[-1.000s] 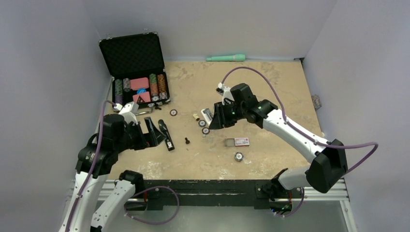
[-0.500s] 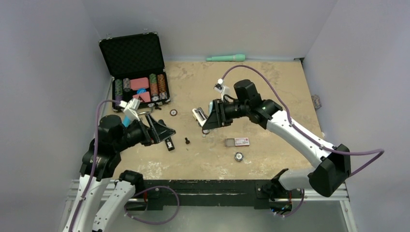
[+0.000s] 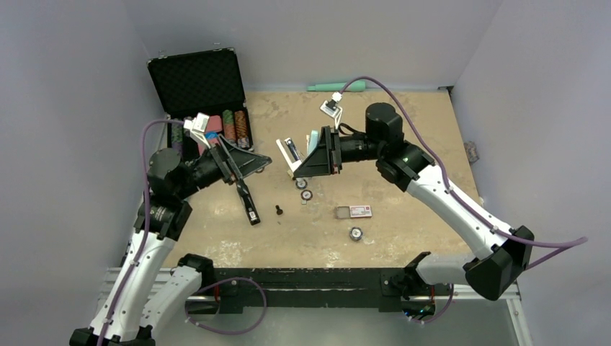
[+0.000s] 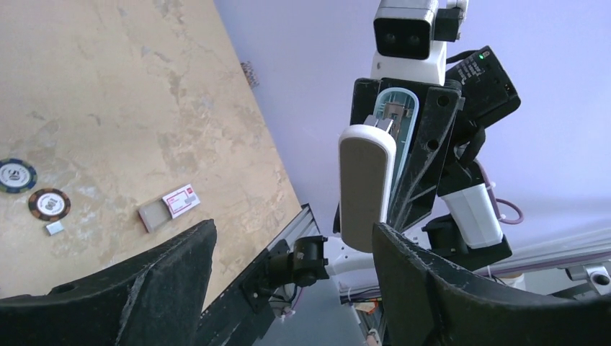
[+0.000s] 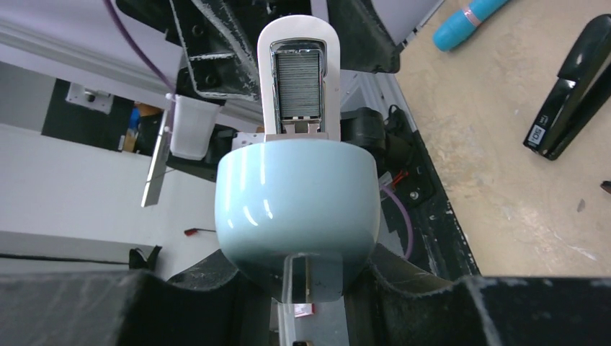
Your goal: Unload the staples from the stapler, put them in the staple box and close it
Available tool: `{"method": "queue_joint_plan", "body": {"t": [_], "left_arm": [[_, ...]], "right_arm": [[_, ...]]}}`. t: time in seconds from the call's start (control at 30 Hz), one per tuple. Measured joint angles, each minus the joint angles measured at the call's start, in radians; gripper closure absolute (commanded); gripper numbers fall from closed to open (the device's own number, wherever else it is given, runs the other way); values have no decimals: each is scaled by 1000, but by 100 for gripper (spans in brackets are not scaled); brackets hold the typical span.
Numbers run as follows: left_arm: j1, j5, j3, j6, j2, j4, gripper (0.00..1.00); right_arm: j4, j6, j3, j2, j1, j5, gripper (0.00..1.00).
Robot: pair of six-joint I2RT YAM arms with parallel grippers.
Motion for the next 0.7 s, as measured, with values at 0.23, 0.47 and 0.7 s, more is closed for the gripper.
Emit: {"method": "queue_joint_plan", "body": {"t": [0.23, 0.47, 0.7], "left_arm": [[-3, 21, 1, -79, 48, 188, 17], [-5, 36, 1, -132, 80, 321, 17], [-12, 43, 5, -157, 121, 385, 17]], "right_arm": [[98, 102, 1, -4, 0, -19, 100], [136, 158, 35, 10, 0, -18, 100], [169, 190, 48, 39, 5, -17, 100]]}}
